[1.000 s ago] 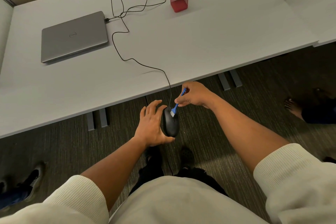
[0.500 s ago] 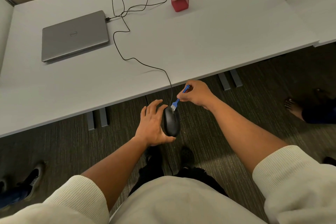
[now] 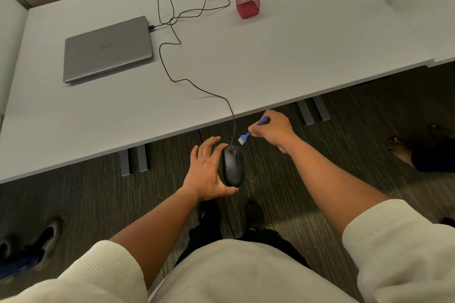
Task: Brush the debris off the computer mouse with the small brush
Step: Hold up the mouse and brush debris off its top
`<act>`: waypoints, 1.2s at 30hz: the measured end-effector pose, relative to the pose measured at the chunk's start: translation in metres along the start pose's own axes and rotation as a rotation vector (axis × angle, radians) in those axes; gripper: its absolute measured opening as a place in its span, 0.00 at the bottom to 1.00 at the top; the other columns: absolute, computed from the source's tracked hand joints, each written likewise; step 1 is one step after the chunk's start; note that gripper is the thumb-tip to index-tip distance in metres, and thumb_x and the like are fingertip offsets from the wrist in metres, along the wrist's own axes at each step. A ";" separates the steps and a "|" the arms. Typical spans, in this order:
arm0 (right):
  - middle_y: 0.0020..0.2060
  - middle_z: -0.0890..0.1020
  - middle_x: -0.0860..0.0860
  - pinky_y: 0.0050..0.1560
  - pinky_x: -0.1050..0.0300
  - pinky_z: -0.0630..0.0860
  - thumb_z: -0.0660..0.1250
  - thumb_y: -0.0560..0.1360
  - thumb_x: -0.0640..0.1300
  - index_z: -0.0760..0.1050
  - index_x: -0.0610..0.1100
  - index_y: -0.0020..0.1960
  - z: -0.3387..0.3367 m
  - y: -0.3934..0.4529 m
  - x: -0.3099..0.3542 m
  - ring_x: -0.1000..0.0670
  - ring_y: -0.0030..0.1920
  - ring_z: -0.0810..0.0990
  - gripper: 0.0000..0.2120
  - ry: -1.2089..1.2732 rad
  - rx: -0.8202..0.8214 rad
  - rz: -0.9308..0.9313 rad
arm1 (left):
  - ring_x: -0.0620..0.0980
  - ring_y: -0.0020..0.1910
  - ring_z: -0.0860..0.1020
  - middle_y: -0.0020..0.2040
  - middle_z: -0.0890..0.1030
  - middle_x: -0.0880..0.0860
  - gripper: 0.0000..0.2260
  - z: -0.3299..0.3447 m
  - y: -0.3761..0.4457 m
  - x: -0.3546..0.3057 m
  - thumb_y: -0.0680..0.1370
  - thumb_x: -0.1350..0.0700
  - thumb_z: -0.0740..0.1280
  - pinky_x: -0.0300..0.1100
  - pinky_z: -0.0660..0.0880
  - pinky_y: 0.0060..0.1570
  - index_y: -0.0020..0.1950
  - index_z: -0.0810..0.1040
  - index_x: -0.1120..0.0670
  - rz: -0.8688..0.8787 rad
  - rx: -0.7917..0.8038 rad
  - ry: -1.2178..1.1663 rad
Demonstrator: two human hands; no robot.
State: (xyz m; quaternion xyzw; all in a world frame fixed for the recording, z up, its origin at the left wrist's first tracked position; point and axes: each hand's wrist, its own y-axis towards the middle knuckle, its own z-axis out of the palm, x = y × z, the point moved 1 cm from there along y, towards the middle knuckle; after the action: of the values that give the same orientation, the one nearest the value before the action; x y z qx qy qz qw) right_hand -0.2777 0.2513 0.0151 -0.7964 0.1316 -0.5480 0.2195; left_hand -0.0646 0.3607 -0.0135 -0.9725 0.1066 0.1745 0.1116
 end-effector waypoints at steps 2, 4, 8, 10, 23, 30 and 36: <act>0.48 0.83 0.41 0.48 0.56 0.84 0.77 0.70 0.36 0.75 0.40 0.47 -0.004 0.001 -0.001 0.49 0.46 0.86 0.12 0.093 0.021 0.028 | 0.53 0.79 0.50 0.78 0.53 0.50 0.53 0.000 -0.002 0.001 0.60 0.26 0.71 0.62 0.46 0.78 0.78 0.59 0.49 0.005 -0.006 -0.010; 0.48 0.83 0.40 0.50 0.54 0.84 0.78 0.69 0.34 0.74 0.39 0.46 -0.006 -0.001 0.001 0.48 0.46 0.87 0.13 0.215 0.126 0.037 | 0.53 0.79 0.49 0.78 0.53 0.50 0.53 0.001 -0.003 0.000 0.60 0.26 0.71 0.62 0.45 0.78 0.78 0.59 0.49 0.011 -0.018 -0.014; 0.47 0.84 0.40 0.50 0.53 0.85 0.78 0.69 0.35 0.74 0.40 0.46 -0.003 -0.004 0.003 0.48 0.46 0.88 0.13 0.143 0.196 0.034 | 0.52 0.79 0.49 0.78 0.53 0.50 0.53 0.001 -0.002 -0.003 0.60 0.26 0.72 0.61 0.43 0.78 0.78 0.60 0.49 0.010 -0.025 -0.020; 0.46 0.84 0.42 0.48 0.56 0.85 0.77 0.70 0.36 0.74 0.41 0.45 -0.003 -0.003 -0.001 0.50 0.44 0.87 0.12 0.059 0.068 0.032 | 0.52 0.79 0.48 0.78 0.52 0.50 0.53 0.000 -0.002 -0.004 0.60 0.26 0.72 0.60 0.42 0.78 0.78 0.59 0.48 0.013 -0.022 -0.015; 0.48 0.84 0.36 0.46 0.56 0.84 0.80 0.67 0.35 0.75 0.37 0.47 0.001 -0.013 0.008 0.44 0.48 0.87 0.15 0.192 0.368 -0.040 | 0.52 0.79 0.46 0.78 0.52 0.50 0.53 -0.001 0.000 -0.007 0.60 0.25 0.70 0.63 0.42 0.77 0.78 0.59 0.49 -0.005 -0.008 0.002; 0.47 0.84 0.40 0.48 0.54 0.85 0.79 0.68 0.36 0.76 0.40 0.45 -0.004 -0.001 -0.001 0.48 0.45 0.87 0.13 0.187 0.122 -0.038 | 0.53 0.79 0.48 0.78 0.53 0.51 0.53 -0.005 0.002 -0.004 0.59 0.25 0.70 0.64 0.44 0.77 0.78 0.59 0.48 -0.025 -0.030 -0.001; 0.50 0.82 0.41 0.51 0.52 0.84 0.79 0.66 0.32 0.76 0.41 0.47 -0.022 0.005 -0.005 0.45 0.49 0.87 0.15 0.450 0.067 0.024 | 0.52 0.78 0.50 0.77 0.54 0.49 0.52 -0.008 0.004 -0.001 0.59 0.26 0.73 0.64 0.51 0.77 0.77 0.60 0.46 -0.038 -0.067 -0.107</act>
State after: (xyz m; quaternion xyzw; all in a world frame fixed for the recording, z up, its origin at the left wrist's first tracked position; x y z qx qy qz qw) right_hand -0.3001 0.2444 0.0153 -0.6447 0.1685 -0.7132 0.2175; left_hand -0.0641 0.3548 -0.0063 -0.9668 0.0762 0.2273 0.0879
